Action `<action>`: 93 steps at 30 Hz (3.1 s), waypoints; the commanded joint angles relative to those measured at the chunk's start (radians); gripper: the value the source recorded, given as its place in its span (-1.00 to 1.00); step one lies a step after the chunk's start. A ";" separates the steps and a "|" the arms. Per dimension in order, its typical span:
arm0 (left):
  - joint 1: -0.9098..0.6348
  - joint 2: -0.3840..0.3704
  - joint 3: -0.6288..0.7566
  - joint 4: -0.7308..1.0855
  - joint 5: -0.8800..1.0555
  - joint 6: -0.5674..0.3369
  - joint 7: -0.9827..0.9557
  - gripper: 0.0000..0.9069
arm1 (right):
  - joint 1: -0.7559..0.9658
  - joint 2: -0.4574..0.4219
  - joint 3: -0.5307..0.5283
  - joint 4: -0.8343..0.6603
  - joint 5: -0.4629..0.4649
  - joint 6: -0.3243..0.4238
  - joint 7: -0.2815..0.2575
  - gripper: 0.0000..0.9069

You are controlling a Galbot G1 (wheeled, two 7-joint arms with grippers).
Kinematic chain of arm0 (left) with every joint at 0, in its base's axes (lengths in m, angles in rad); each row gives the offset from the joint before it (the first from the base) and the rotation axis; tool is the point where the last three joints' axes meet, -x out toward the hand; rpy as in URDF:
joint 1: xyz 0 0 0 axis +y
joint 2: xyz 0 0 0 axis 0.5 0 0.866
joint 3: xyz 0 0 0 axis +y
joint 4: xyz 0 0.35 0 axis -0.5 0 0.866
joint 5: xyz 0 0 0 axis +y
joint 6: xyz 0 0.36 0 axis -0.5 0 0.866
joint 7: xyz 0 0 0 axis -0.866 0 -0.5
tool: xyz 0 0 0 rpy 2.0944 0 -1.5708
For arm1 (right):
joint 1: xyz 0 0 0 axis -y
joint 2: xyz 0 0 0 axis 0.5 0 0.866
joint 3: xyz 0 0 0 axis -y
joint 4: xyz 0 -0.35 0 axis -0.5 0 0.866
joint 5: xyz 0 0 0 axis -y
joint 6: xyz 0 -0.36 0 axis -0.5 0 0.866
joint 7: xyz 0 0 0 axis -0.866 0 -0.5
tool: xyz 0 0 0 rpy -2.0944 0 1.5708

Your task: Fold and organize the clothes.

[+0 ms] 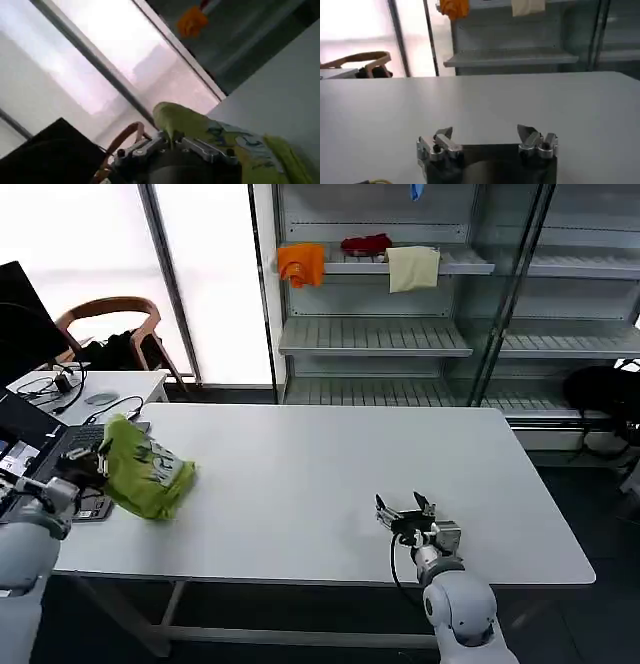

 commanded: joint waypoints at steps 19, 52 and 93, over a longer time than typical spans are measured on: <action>-0.037 -0.329 0.617 -0.094 0.152 0.218 -0.093 -0.93 | -0.066 -0.015 0.074 0.020 0.012 0.031 -0.003 1.00; 0.080 -0.272 0.087 -0.296 -0.614 0.274 -0.291 1.00 | 0.362 0.183 -0.414 -0.323 0.621 -0.053 0.386 1.00; 0.136 -0.300 0.080 -0.331 -0.618 0.272 -0.304 1.00 | 0.326 0.183 -0.325 -0.257 0.539 -0.034 0.254 -1.00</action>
